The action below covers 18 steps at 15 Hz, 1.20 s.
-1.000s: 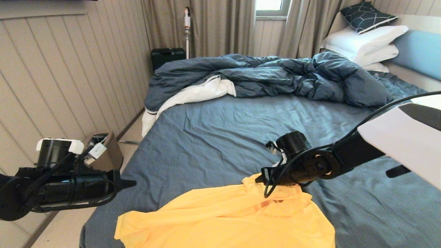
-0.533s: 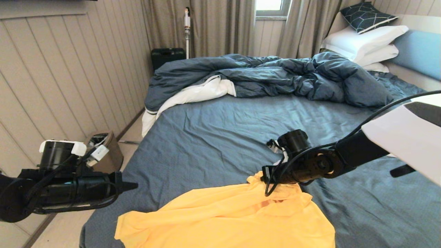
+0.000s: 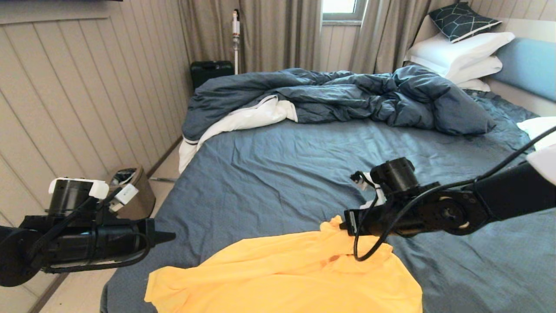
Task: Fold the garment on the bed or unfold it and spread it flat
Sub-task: Fold the yellow T-shirt
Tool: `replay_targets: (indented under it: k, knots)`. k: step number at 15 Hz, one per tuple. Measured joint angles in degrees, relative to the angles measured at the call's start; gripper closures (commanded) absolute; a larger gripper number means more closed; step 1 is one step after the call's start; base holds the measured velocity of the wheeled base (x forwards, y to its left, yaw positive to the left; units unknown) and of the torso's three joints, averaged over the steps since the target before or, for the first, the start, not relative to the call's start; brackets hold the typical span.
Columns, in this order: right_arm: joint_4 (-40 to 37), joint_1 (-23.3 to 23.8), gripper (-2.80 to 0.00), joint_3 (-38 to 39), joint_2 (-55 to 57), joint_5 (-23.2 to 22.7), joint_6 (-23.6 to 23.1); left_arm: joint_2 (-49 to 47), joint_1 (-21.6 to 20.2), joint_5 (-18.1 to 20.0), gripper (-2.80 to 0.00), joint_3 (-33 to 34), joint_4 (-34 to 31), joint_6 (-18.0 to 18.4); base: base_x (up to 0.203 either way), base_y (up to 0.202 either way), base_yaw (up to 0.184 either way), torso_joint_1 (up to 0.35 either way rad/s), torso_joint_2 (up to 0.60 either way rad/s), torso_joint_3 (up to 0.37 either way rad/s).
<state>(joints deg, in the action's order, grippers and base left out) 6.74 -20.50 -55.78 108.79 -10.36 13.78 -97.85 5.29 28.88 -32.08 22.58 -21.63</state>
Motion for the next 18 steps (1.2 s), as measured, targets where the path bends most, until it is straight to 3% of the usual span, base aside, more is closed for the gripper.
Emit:
replay_targets:
  k: [10,11,18]
  knots:
    - [1.61,-4.44,0.0,17.77,-11.61,2.82,-0.16,1.44,0.72,0.03,0.0,0.63,-0.04,-0.11,0.0,0.0,0.0,0.0,0.0,0.0]
    - [2.51,-4.44,-2.8,18.59,-11.82,3.37,-0.16,1.44,0.85,0.04,0.0,0.63,-0.06,-0.12,0.0,0.0,0.0,0.0,0.0,0.0]
    - [4.34,-3.75,-2.8,19.13,-14.35,3.78,-1.73,1.16,1.1,0.0,0.0,0.63,-0.06,-0.18,0.0,0.0,0.0,0.0,0.0,0.0]
